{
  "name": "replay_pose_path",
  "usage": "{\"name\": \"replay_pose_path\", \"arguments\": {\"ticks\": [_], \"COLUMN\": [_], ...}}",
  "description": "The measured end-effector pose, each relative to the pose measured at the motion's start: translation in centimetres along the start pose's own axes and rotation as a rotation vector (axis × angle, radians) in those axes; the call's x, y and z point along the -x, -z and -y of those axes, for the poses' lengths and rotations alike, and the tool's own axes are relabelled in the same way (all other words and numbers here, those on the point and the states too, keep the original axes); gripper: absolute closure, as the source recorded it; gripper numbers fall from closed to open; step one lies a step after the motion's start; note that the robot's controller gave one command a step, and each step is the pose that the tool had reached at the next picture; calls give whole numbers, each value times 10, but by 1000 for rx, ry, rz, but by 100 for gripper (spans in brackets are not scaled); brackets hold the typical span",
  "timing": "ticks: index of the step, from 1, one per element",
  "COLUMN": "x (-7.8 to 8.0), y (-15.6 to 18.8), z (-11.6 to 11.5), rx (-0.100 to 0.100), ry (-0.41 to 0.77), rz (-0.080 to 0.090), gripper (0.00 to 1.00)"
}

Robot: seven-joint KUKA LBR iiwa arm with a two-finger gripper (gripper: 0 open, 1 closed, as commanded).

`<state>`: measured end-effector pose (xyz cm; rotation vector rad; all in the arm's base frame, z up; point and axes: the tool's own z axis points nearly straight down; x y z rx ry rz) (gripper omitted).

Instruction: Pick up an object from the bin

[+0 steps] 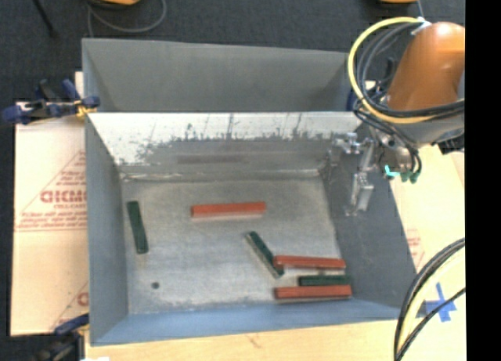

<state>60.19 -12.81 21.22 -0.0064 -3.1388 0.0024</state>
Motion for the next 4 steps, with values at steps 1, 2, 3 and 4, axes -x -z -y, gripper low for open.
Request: {"name": "replay_pose_path", "arguments": {"ticks": [1, 2, 3, 4], "x": [21, 6, 8, 2], "y": [-113, -140, -138, 53], "z": [-55, -114, -110, -104], "rx": [2, 5, 0, -2], "ry": [125, 117, 115, 160], "rz": [2, 3, 7, 16], "gripper": [0, 0, 100, 100]}}
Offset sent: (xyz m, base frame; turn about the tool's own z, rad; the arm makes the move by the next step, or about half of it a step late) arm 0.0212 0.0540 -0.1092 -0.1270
